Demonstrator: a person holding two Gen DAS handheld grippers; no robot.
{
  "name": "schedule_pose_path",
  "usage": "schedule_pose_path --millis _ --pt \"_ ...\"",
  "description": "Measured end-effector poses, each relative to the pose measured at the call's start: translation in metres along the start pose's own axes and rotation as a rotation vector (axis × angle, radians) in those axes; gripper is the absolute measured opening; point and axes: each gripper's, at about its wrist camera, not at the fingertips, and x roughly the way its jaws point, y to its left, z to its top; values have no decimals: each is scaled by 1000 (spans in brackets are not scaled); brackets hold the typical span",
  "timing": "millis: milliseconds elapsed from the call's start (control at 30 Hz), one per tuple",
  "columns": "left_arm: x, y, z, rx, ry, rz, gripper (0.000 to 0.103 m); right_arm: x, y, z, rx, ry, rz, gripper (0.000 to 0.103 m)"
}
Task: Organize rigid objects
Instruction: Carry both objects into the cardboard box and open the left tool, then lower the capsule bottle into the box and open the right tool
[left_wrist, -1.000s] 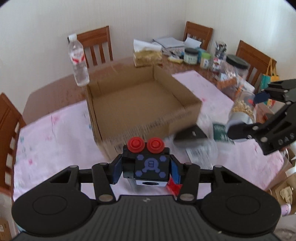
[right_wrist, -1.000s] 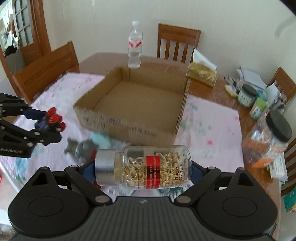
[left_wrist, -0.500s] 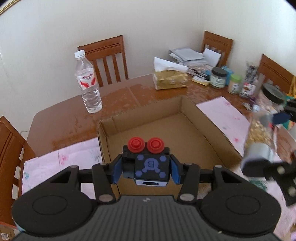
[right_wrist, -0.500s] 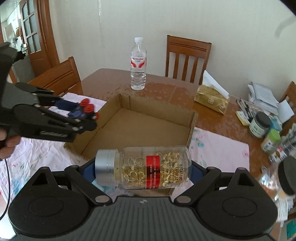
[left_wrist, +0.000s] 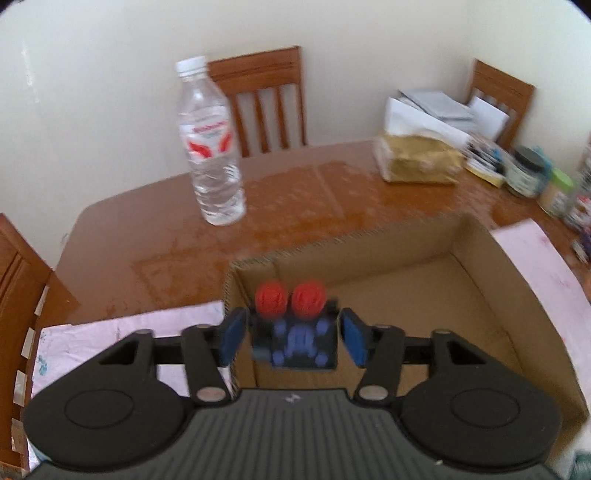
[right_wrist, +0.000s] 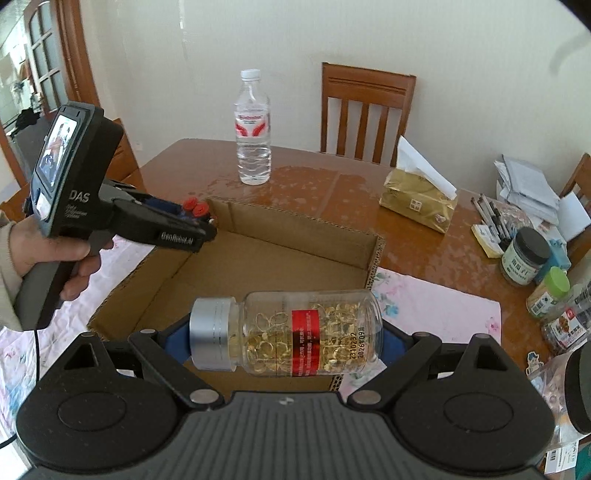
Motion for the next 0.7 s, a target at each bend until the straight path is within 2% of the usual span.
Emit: schedule_pose_path --millis 67,167,267,467,700 --pt "3 3 1 -19 -15 14 86 3 -3 1 10 4 -1 97" --pt "-4 8 0 -41 -22 2 87 8 -5 3 8 9 -1 97" --pt "-20 11 -8 -53 -33 -4 93 13 -5 5 3 16 -1 97" --pt "-62 16 -33 -88 -62 -8 97 26 -5 15 -3 23 7 97" --pt "-105 26 -74 -206 -74 49 97 55 1 37 -29 43 11 97"
